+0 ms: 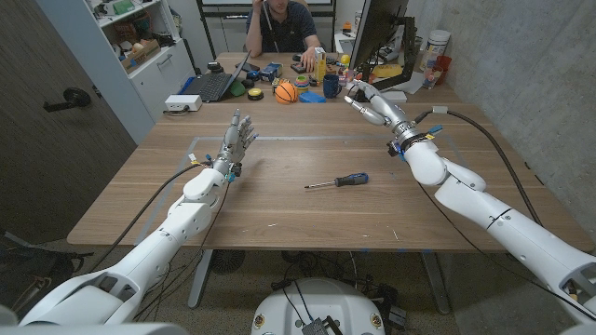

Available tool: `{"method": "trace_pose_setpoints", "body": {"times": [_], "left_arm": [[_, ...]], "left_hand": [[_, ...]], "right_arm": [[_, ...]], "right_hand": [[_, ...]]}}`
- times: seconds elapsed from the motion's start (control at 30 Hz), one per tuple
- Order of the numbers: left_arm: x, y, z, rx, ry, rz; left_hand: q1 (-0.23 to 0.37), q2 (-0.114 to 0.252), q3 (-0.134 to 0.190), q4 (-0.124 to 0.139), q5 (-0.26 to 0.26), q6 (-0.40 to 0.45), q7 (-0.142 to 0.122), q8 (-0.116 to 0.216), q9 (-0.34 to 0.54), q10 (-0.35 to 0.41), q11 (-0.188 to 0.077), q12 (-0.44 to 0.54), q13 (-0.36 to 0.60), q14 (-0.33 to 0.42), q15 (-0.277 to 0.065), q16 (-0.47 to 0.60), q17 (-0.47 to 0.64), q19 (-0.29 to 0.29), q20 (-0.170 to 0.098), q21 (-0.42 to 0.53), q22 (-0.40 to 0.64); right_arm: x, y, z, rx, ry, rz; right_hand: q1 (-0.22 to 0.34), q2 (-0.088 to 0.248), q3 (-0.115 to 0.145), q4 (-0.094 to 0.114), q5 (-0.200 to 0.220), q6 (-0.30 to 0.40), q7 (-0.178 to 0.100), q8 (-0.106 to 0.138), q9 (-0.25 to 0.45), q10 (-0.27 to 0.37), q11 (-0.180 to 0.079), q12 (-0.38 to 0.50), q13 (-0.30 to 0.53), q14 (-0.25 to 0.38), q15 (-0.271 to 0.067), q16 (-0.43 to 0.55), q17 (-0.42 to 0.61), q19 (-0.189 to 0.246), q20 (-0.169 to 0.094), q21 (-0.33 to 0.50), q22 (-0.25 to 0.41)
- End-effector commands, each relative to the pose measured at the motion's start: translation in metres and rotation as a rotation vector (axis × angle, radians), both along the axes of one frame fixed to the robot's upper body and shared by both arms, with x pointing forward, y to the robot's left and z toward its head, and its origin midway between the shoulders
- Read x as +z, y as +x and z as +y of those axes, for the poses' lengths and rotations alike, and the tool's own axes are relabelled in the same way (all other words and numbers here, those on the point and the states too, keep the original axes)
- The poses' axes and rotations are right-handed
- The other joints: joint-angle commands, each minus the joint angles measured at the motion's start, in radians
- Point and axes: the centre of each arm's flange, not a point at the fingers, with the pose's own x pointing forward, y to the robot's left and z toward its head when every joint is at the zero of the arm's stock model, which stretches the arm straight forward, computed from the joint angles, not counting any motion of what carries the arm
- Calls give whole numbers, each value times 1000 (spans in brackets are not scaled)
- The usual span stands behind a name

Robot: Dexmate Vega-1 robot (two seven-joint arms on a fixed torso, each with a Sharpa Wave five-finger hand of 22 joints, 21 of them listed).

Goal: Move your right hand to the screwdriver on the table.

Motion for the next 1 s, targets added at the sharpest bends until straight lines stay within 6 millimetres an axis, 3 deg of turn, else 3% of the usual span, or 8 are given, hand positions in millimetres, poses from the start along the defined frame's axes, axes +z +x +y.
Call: {"method": "trace_pose_setpoints", "body": {"times": [0.03, 0.77, 0.9, 0.97, 1.0], "left_arm": [[-2, 1, 0, -3, -1, 5], [-5, -1, 1, -1, 0, 11], [-5, -1, 1, -2, 1, 9], [-5, -1, 1, -1, -1, 9], [-5, -1, 1, -2, -1, 9]], "left_hand": [[-3, 42, -7, 2, 6, -4, -3, 0, 6, -7, 2, 6, 3, -8, 0, 4, 3, 11, 2, -3, 1], [-5, 41, -11, 3, 7, -5, -1, 0, 6, -7, 2, 6, 3, -7, 1, 3, 3, 12, 3, -4, 2], [-6, 40, -12, 3, 7, -4, -1, 0, 6, -7, 1, 6, 3, -7, 0, 4, 3, 12, 3, -4, 2], [-6, 40, -12, 4, 7, -5, -1, 0, 6, -7, 2, 6, 3, -7, 1, 4, 3, 12, 3, -4, 2], [-6, 40, -12, 4, 7, -5, -1, 0, 6, -7, 2, 6, 3, -7, 0, 4, 3, 12, 4, -5, 2]], "right_arm": [[0, -7, 15, -122, -172, -18], [-18, -7, 36, -232, -463, 24], [-19, -6, 39, -254, -509, 37], [-21, -6, 40, -268, -531, 46], [-22, -5, 41, -274, -540, 51]], "right_hand": [[24, 0, 4, -14, 9, -20, -2, -2, 3, -15, -14, -2, 4, -9, -10, -3, 3, -2, -9, -7, 1], [109, -27, 1, -74, 33, -129, 19, -10, 6, -84, -11, -7, 5, -37, -4, -5, 4, 3, -5, -37, 2], [132, -31, 0, -88, 41, -151, 7, -7, 7, -100, -2, -6, 6, -38, 13, -3, 5, 14, 21, -42, 2], [147, -32, 0, -97, 46, -165, 6, -6, 8, -110, 0, -5, 7, -41, 20, -3, 5, 22, 56, -46, 2], [150, -33, -1, -98, 47, -170, 5, -6, 8, -114, 0, -5, 7, -43, 22, -3, 5, 22, 61, -47, 2]]}}
